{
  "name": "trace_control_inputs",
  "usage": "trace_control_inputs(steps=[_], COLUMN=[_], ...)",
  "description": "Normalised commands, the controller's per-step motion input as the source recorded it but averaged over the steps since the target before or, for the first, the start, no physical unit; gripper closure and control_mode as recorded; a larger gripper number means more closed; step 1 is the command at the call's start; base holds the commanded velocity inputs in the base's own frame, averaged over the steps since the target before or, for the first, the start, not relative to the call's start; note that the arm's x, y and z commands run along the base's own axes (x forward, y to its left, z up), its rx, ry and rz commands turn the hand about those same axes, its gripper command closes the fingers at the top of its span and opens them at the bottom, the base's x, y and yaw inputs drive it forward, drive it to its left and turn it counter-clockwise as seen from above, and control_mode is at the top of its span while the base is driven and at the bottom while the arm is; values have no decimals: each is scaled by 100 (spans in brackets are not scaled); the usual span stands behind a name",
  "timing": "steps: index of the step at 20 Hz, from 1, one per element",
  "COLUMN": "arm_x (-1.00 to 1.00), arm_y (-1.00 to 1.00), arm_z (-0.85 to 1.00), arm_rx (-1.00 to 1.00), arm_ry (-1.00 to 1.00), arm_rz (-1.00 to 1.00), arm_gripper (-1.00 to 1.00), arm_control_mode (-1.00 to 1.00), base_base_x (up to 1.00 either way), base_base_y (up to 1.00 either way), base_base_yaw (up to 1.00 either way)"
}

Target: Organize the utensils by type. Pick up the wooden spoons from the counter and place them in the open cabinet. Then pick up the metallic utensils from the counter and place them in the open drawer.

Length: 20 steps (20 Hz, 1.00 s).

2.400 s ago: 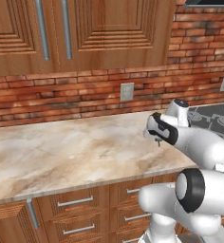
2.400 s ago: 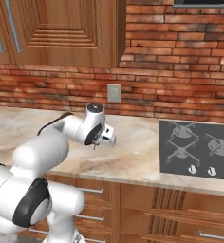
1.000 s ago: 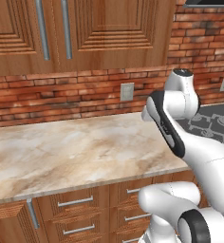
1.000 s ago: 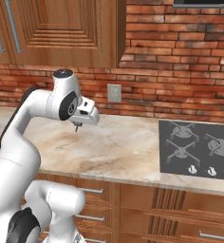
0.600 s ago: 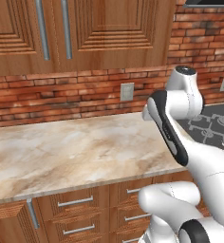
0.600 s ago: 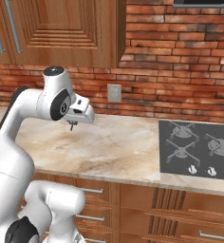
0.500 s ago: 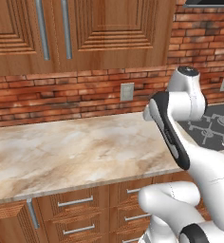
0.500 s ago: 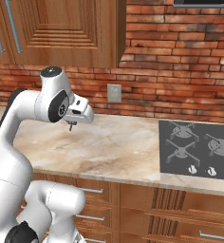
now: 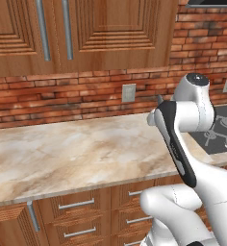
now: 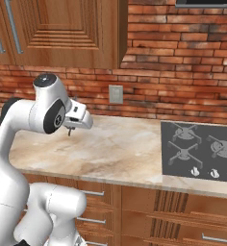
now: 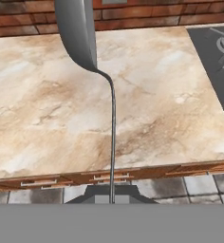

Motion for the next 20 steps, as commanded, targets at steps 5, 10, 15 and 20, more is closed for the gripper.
trace_control_inputs(steps=[5,10,15,20], arm_x=[0,0,0,0], arm_y=[0,0,0,0], arm_z=[0,0,0,0], arm_rx=[0,0,0,0], arm_ry=[0,0,0,0], arm_rz=[0,0,0,0], arm_gripper=[100,100,100,100], arm_control_mode=[-100,-100,100,100], base_base_x=[0,0,0,-25], base_base_y=[0,0,0,-3], base_base_yaw=[0,0,0,0])
